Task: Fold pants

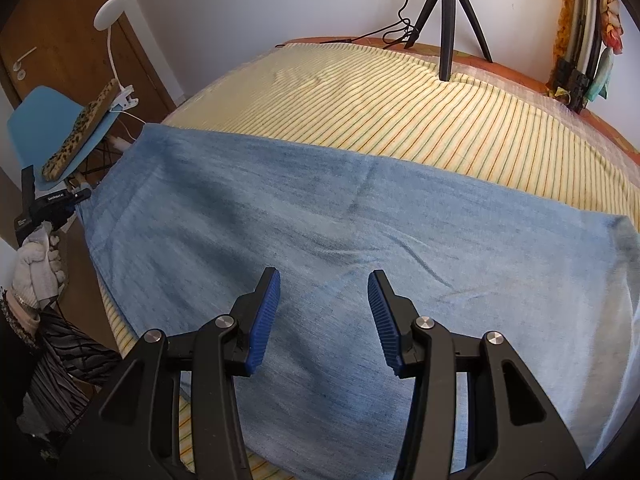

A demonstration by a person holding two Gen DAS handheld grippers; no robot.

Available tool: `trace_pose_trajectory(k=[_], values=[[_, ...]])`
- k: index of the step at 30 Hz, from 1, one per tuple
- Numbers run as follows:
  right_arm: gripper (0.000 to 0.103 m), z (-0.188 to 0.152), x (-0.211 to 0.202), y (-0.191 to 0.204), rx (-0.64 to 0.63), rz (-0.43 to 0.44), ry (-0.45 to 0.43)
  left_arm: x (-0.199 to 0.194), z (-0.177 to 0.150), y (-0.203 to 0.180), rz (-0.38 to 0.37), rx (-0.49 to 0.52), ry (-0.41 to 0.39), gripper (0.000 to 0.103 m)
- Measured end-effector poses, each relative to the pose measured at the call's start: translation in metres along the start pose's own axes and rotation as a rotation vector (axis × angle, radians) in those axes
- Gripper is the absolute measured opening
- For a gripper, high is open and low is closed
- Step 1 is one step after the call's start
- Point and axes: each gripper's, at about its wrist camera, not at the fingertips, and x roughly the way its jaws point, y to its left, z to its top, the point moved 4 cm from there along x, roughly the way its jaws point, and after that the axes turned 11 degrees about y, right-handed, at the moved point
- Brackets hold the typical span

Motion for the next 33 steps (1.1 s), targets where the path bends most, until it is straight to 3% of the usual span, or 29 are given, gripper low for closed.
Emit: trace_pose_trajectory(k=[4,10,14,19,22,26,30,33], values=[[0.048,0.002,0.0,0.003,-0.009,0.003,-0.003,-0.005,-0.001,-0.019,-0.01,0.09,-0.029,0.012],[0.048,0.008,-0.003,0.01,0.018,0.022,-0.015,-0.022,-0.003,-0.052,-0.133,0.189,-0.046,0.012],[0.06,0.03,-0.002,0.035,-0.009,0.102,0.004,-0.025,-0.01,-0.075,-0.227,0.251,-0.034,0.012],[0.068,0.092,0.015,0.085,0.009,0.371,0.048,-0.028,-0.03,-0.095,-0.32,0.348,0.016,0.012],[0.075,0.135,0.04,0.124,-0.014,0.481,0.097,-0.028,-0.041,-0.105,-0.368,0.382,0.041,0.012],[0.075,0.171,0.09,0.177,-0.03,0.627,0.237,-0.023,-0.055,-0.118,-0.391,0.457,0.074,0.012],[0.075,0.186,0.131,0.201,-0.047,0.548,0.294,-0.013,-0.067,-0.129,-0.403,0.505,0.116,0.012],[0.075,0.189,0.143,0.198,-0.006,0.55,0.303,-0.008,-0.068,-0.129,-0.409,0.51,0.129,0.012]])
